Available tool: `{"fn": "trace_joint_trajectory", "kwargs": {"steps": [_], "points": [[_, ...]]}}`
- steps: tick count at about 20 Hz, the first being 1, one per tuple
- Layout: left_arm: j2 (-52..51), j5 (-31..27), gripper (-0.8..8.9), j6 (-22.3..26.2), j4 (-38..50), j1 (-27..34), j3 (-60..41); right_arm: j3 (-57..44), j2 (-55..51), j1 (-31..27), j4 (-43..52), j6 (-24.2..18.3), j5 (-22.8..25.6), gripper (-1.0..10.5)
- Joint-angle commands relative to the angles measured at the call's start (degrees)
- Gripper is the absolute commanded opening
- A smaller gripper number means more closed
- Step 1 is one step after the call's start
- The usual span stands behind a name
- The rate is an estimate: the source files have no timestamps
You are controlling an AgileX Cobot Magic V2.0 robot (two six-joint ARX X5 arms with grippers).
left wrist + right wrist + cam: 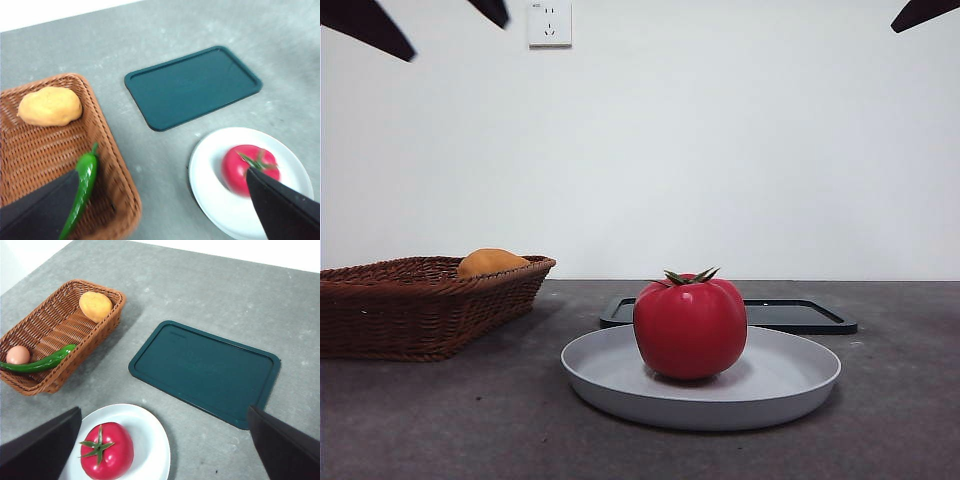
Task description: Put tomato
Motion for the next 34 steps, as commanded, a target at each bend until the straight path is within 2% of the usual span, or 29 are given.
{"fn": "trace_joint_trajectory", "kwargs": {"steps": [1,4,8,11,16,19,24,27,34], "points": [[-2.97,3.54,7.74,-1.33,0.94,-0.26,-1.90,1.16,0.44,0.31,0.59,-0.42,-0.04,5.9],[-6.03,9.09,7.74,-1.33,1.60,-0.33,-2.34,1.16,0.44,0.28,0.52,-0.39,-0.04,5.9],[-6.91,9.29,7.74,-1.27,2.05,-0.31,-2.34,1.16,0.59,0.94,0.59,0.07,-0.55,5.9],[-6.88,9.29,7.74,-1.25,2.05,-0.31,-2.34,1.46,2.25,5.35,0.66,2.80,-0.61,5.8],[-6.88,9.29,7.75,-1.25,2.08,-0.31,-2.34,2.89,12.26,13.62,0.50,5.42,0.20,5.8],[-6.88,9.29,7.74,-1.25,2.08,-0.31,-2.34,4.46,20.74,16.70,0.46,6.08,3.32,5.8],[-6.88,9.29,7.74,-1.25,2.08,-0.31,-2.34,8.17,32.81,19.06,0.09,6.29,7.48,5.8],[-6.88,9.29,7.74,-1.25,2.08,-0.31,-2.34,9.77,37.97,19.89,-0.11,6.32,7.78,5.8],[-6.88,9.29,7.74,-1.25,2.08,-0.31,-2.34,9.84,42.93,21.94,-2.95,7.82,9.46,5.8]]}}
